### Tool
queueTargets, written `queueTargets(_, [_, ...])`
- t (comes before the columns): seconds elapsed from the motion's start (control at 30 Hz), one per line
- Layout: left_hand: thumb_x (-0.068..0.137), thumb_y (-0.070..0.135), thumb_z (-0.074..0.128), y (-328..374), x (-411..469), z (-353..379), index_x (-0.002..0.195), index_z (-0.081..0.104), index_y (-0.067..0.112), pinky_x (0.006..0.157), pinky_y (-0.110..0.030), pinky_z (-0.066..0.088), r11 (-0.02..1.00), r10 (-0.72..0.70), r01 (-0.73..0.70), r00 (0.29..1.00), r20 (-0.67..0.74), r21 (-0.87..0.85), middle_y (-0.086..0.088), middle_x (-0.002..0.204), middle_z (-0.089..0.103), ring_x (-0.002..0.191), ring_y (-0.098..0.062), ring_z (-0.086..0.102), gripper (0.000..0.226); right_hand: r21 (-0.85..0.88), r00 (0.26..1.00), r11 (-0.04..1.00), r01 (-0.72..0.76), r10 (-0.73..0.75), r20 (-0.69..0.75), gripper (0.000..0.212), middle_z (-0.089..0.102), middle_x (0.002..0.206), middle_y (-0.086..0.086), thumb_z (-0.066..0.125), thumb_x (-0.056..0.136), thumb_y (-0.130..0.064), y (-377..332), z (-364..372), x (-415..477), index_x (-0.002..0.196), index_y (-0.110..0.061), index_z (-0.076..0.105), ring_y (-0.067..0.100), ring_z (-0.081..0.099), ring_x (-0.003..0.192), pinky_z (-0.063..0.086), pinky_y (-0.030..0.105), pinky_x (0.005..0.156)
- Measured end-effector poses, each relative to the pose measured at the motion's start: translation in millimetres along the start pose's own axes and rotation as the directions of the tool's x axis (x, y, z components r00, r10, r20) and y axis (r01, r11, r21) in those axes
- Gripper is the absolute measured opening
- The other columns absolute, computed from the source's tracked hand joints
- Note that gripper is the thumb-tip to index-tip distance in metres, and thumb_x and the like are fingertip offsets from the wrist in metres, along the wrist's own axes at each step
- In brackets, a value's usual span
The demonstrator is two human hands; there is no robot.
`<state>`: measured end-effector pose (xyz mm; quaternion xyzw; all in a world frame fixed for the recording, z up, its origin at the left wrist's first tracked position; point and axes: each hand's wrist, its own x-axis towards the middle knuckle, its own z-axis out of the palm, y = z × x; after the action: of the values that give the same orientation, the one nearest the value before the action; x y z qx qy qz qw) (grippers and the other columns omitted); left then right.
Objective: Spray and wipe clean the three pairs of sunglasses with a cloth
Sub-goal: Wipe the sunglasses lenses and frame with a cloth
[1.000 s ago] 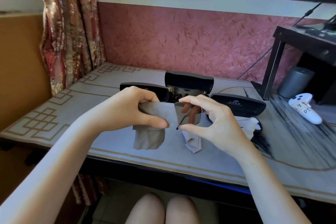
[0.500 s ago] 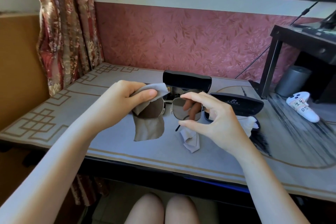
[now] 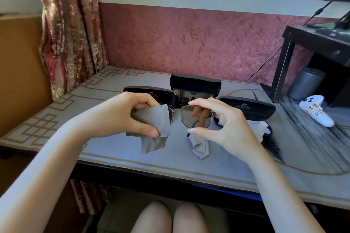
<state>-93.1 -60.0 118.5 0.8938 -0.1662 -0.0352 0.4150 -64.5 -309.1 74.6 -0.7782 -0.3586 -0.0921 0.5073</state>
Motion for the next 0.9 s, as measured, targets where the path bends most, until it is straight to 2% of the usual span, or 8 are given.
queueTargets(0.1, [0.065,0.021,0.087,5,4,6,0.089,0.068,0.018,0.066,-0.029,0.054,0.999,0.004,-0.003,1.0,-0.022,0.038,0.002,0.082,0.075,0.073,-0.014,0.07,0.031,0.007,1.0,1.0,-0.009,0.009,-0.001,0.049,0.061,0.092,-0.001,0.081,0.074,-0.005,-1,0,-1,0.118,-0.019,0.065,0.012,0.056,0.073,0.044,0.021,0.08])
queueTargets(0.27, [0.066,0.028,0.086,12,11,16,0.074,0.068,0.019,0.051,-0.01,0.039,0.998,0.053,-0.05,0.997,-0.061,0.048,0.012,0.062,0.065,0.054,0.003,0.055,0.021,-0.036,1.0,0.999,-0.018,0.018,0.013,0.047,0.059,0.093,-0.002,0.082,0.074,-0.009,-3,-1,-3,0.117,-0.02,0.066,0.01,0.056,0.077,0.04,0.016,0.081])
queueTargets(0.33, [0.069,0.03,0.084,13,13,18,0.068,0.065,0.019,0.049,-0.01,0.034,0.996,0.064,-0.06,0.996,-0.062,0.072,0.014,0.055,0.058,0.05,0.002,0.049,0.022,-0.057,0.999,0.998,-0.031,0.032,0.016,0.046,0.059,0.094,-0.006,0.082,0.075,-0.011,-3,0,-3,0.117,-0.021,0.066,0.008,0.057,0.084,0.038,0.014,0.082])
queueTargets(0.47, [0.071,0.05,0.069,12,14,19,0.068,0.054,-0.003,0.047,-0.019,0.026,0.991,0.112,-0.101,0.983,-0.147,0.085,0.0,0.057,0.042,0.05,-0.006,0.035,0.056,-0.021,0.999,0.999,-0.032,0.032,-0.003,0.046,0.061,0.099,-0.003,0.082,0.075,-0.011,-4,1,-4,0.116,-0.025,0.065,0.011,0.058,0.092,0.042,0.017,0.084])
queueTargets(0.53, [0.072,0.053,0.062,14,15,21,0.074,0.056,-0.008,0.047,-0.02,0.027,0.992,0.117,-0.105,0.974,-0.194,0.072,-0.005,0.059,0.041,0.052,-0.008,0.035,0.062,-0.007,1.0,1.0,-0.016,0.016,-0.018,0.047,0.061,0.098,-0.002,0.081,0.076,-0.01,-4,0,-4,0.117,-0.026,0.064,0.011,0.059,0.088,0.044,0.02,0.085])
queueTargets(0.73, [0.074,0.056,0.058,9,16,16,0.08,0.066,-0.001,0.054,-0.027,0.03,0.996,0.085,-0.079,0.969,-0.231,0.032,-0.007,0.061,0.047,0.055,-0.011,0.037,0.058,0.001,1.0,1.0,0.01,-0.01,-0.026,0.049,0.059,0.091,0.001,0.081,0.075,-0.006,-4,-4,-4,0.121,-0.015,0.064,0.009,0.056,0.075,0.042,0.019,0.08])
queueTargets(0.8, [0.076,0.055,0.065,6,12,8,0.082,0.068,0.004,0.052,-0.022,0.029,0.997,0.077,-0.073,0.971,-0.226,0.024,-0.005,0.062,0.053,0.055,-0.01,0.041,0.051,0.018,0.999,1.0,0.019,-0.018,-0.037,0.049,0.06,0.092,0.004,0.08,0.076,-0.006,-2,-7,-4,0.121,-0.016,0.064,0.012,0.055,0.075,0.044,0.025,0.081])
queueTargets(0.9, [0.074,0.043,0.069,5,6,0,0.081,0.071,0.017,0.052,-0.012,0.036,0.996,0.074,-0.081,0.984,-0.16,-0.038,0.007,0.064,0.064,0.057,-0.001,0.053,0.027,0.038,0.999,0.999,0.016,-0.015,-0.033,0.049,0.06,0.091,0.006,0.08,0.076,-0.006,0,-10,-5,0.121,-0.016,0.064,0.014,0.054,0.074,0.045,0.027,0.079])
